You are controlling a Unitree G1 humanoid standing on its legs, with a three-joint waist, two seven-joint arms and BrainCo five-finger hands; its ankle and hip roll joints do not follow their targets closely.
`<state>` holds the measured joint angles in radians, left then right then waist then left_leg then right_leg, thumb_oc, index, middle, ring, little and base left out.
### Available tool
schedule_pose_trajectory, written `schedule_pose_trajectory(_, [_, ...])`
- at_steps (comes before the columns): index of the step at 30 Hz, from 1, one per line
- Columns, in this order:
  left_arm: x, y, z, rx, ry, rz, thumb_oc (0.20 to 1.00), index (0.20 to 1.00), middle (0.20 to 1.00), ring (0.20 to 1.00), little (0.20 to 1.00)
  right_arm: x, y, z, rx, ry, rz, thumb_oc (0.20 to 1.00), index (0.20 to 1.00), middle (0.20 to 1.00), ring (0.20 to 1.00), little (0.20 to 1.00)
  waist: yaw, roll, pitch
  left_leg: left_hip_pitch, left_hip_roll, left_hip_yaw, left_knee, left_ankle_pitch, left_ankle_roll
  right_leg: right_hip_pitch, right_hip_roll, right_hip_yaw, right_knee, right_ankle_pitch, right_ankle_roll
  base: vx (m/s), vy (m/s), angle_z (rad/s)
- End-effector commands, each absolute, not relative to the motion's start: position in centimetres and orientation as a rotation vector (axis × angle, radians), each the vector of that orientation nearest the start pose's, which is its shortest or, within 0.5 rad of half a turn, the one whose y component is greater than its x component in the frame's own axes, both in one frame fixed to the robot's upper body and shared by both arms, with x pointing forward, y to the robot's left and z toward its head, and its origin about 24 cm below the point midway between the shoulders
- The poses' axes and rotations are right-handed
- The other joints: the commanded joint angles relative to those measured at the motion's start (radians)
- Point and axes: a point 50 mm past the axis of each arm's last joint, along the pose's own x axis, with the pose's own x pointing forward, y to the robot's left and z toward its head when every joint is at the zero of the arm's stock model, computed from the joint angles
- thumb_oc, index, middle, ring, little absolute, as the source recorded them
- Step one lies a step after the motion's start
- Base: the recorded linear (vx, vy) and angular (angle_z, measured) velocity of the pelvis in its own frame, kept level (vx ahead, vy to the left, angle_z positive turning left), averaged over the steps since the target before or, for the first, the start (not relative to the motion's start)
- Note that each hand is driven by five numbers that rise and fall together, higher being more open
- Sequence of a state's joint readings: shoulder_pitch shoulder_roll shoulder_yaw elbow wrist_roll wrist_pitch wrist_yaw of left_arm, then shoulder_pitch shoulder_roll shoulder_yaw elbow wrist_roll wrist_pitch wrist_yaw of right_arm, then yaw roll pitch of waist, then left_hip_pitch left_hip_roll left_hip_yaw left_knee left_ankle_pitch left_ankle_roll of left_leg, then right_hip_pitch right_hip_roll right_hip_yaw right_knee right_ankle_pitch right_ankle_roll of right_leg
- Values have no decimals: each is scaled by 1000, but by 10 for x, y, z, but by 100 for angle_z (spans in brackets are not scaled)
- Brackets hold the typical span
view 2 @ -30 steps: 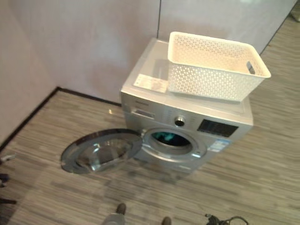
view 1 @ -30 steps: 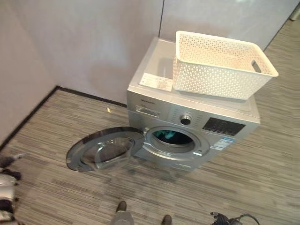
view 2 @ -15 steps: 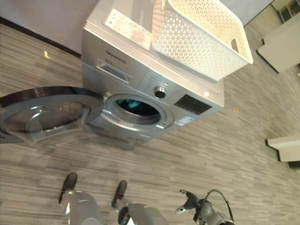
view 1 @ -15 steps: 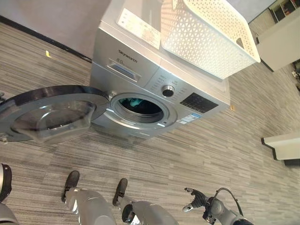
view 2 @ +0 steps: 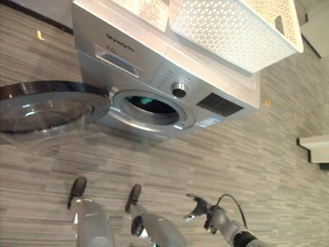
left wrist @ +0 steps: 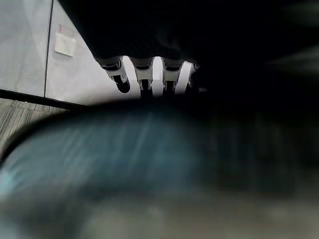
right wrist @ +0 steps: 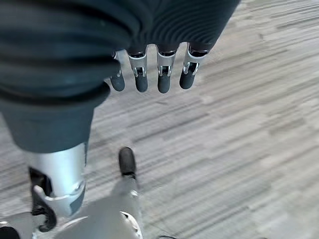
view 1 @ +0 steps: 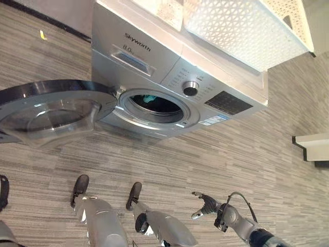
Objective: Grab the laundry basket,head to the washer,open it,put in the laundry and shut it.
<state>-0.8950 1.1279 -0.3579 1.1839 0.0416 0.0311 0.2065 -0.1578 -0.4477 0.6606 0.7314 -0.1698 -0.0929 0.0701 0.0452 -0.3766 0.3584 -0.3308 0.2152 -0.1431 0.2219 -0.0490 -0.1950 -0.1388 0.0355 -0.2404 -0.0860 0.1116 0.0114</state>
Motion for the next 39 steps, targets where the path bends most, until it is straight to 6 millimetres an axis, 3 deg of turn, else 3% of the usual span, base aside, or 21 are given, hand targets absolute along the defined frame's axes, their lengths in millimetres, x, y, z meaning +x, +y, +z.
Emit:
schedule_pose_trajectory(1, [293, 441, 182, 1159, 421, 644, 1000, 1000, 1000, 1000, 1000, 195, -237, -88, -875, 685, 507, 1000, 1000, 1000, 1000, 1000, -20, 66, -97, 37, -13, 47, -89, 49, 98, -15, -106, 55, 156, -145, 122, 24, 30, -24])
schedule_pose_trajectory(3, [293, 439, 175, 1163, 425, 631, 1000, 1000, 1000, 1000, 1000, 194, -241, -86, -878, 685, 502, 1000, 1000, 1000, 1000, 1000, -28, 79, -106, 54, -12, 57, -92, 47, 97, -8, -108, 59, 159, -147, 122, 38, 7, -21])
schedule_pose_trajectory(5, [294, 429, 146, 1161, 445, 549, 1000, 1000, 1000, 1000, 1000, 194, -250, -79, -891, 677, 493, 1000, 1000, 1000, 1000, 1000, -42, 118, -124, 106, -10, 88, -99, 40, 98, 9, -109, 79, 163, -152, 122, 80, 21, -19])
schedule_pose_trajectory(8, [299, 410, 125, 1143, 421, 443, 1000, 1000, 1000, 1000, 1000, 188, -261, -77, -901, 694, 481, 1000, 1000, 1000, 1000, 1000, -56, 152, -141, 150, 1, 121, -118, 47, 94, 25, -106, 101, 157, -152, 118, 51, -14, -37])
schedule_pose_trajectory(11, [307, 395, 117, 1125, 391, 388, 1000, 1000, 1000, 1000, 1000, 185, -269, -76, -924, 717, 478, 1000, 1000, 1000, 1000, 1000, -63, 174, -149, 174, 11, 149, -141, 57, 89, 37, -97, 121, 131, -142, 117, -2, -67, -27])
schedule_pose_trajectory(12, [319, 376, 114, 1105, 339, 337, 1000, 1000, 1000, 1000, 1000, 185, -272, -77, -941, 731, 482, 1000, 1000, 1000, 1000, 1000, -73, 196, -158, 184, 26, 171, -163, 72, 84, 40, -86, 136, 96, -129, 119, -30, -80, -38])
schedule_pose_trajectory(16, [344, 327, 119, 1057, 185, 211, 1000, 1000, 1000, 1000, 1000, 183, -276, -78, -963, 753, 489, 1000, 1000, 1000, 1000, 1000, -83, 231, -151, 180, 57, 197, -205, 129, 66, 30, -55, 159, 63, -124, 108, -38, -114, -37])
schedule_pose_trajectory(17, [345, 327, 119, 1056, 185, 210, 1000, 1000, 1000, 1000, 1000, 183, -277, -78, -963, 753, 488, 1000, 1000, 1000, 1000, 1000, -82, 233, -151, 180, 58, 197, -208, 131, 66, 28, -54, 159, 63, -124, 107, -114, -138, -25])
schedule_pose_trajectory(19, [369, 280, 138, 1046, 44, 94, 1000, 1000, 1000, 1000, 1000, 186, -285, -73, -985, 750, 460, 1000, 1000, 1000, 1000, 1000, -86, 265, -123, 133, 65, 175, -267, 214, 48, 3, -38, 130, 41, -131, 95, -167, -138, 5])
schedule_pose_trajectory(21, [382, 234, 151, 1027, -79, -11, 1000, 1000, 1000, 1000, 1000, 187, -294, -69, -988, 741, 400, 1000, 1000, 1000, 1000, 1000, -89, 296, -81, 60, 56, 208, -271, 278, 46, -18, -50, 85, 48, -141, 83, -170, -63, 42])
schedule_pose_trajectory(22, [383, 232, 152, 1027, -81, -13, 1000, 1000, 1000, 1000, 1000, 187, -295, -68, -987, 741, 395, 1000, 1000, 1000, 1000, 1000, -91, 299, -83, 52, 55, 201, -270, 280, 47, -22, -51, 79, 51, -143, 83, -200, -73, 63])
schedule_pose_trajectory(23, [388, 200, 157, 1001, -145, -104, 1000, 1000, 1000, 1000, 1000, 189, -297, -66, -990, 731, 362, 1000, 1000, 1000, 1000, 1000, -105, 309, -65, 57, 22, 265, -226, 218, 60, -51, -78, 31, 74, -150, 76, -216, -109, 96])
schedule_pose_trajectory(24, [388, 192, 157, 990, -163, -121, 1000, 1000, 1000, 1000, 1000, 192, -297, -64, -999, 722, 357, 1000, 1000, 1000, 1000, 1000, -115, 295, -63, 60, -14, 243, -138, 147, 72, -79, -89, 27, 88, -140, 72, -211, -105, 97])
schedule_pose_trajectory(25, [388, 192, 157, 990, -163, -121, 1000, 1000, 1000, 1000, 1000, 192, -297, -64, -999, 722, 357, 1000, 1000, 1000, 1000, 1000, -116, 296, -64, 51, -13, 240, -123, 137, 73, -81, -90, 26, 91, -142, 73, -184, -129, 56])
schedule_pose_trajectory(26, [388, 175, 154, 985, -177, -178, 1000, 1000, 1000, 1000, 1000, 194, -301, -60, -986, 708, 320, 1000, 1000, 1000, 1000, 1000, -140, 283, -82, 88, -45, 239, -28, 24, 97, -105, -97, 18, 92, -131, 69, -112, -116, -1])
schedule_pose_trajectory(28, [389, 156, 151, 983, -193, -237, 1000, 1000, 1000, 1000, 1000, 194, -307, -57, -957, 706, 264, 1000, 1000, 1000, 1000, 1000, -167, 287, -97, 146, -31, 279, 55, -29, 118, -109, -93, 3, 95, -128, 62, -65, -127, -2])
schedule_pose_trajectory(30, [388, 148, 149, 972, -201, -254, 1000, 1000, 1000, 1000, 1000, 189, -310, -58, -947, 718, 246, 1000, 1000, 1000, 1000, 1000, -179, 296, -100, 178, -24, 284, 81, -44, 124, -104, -87, -8, 94, -126, 59, 4, -39, 31])
schedule_pose_trajectory(32, [383, 121, 138, 921, -226, -334, 1000, 1000, 1000, 1000, 1000, 160, -322, -70, -914, 810, 199, 1000, 1000, 1000, 1000, 1000, -233, 359, -141, 351, 31, 333, -37, -45, 105, -95, -71, -56, 109, -145, 66, 63, 83, 67])
schedule_pose_trajectory(33, [382, 116, 141, 921, -250, -348, 1000, 1000, 1000, 1000, 1000, 154, -323, -73, -910, 829, 197, 1000, 1000, 1000, 1000, 1000, -240, 366, -146, 366, 37, 344, -71, -29, 92, -98, -74, -68, 118, -140, 66, 36, 117, 81])
schedule_pose_trajectory(37, [373, 121, 152, 914, -333, -333, 1000, 1000, 1000, 1000, 1000, 136, -315, -87, -870, 883, 234, 1000, 1000, 1000, 1000, 1000, -230, 374, -175, 407, 29, 338, -152, 16, 77, -105, -89, -109, 137, -119, 57, -90, 57, 64])
schedule_pose_trajectory(39, [363, 131, 169, 955, -441, -297, 1000, 1000, 1000, 1000, 1000, 125, -305, -98, -833, 918, 274, 1000, 1000, 1000, 1000, 1000, -209, 374, -193, 418, 30, 316, -162, 31, 68, -99, -86, -118, 146, -127, 53, -24, 9, 31])
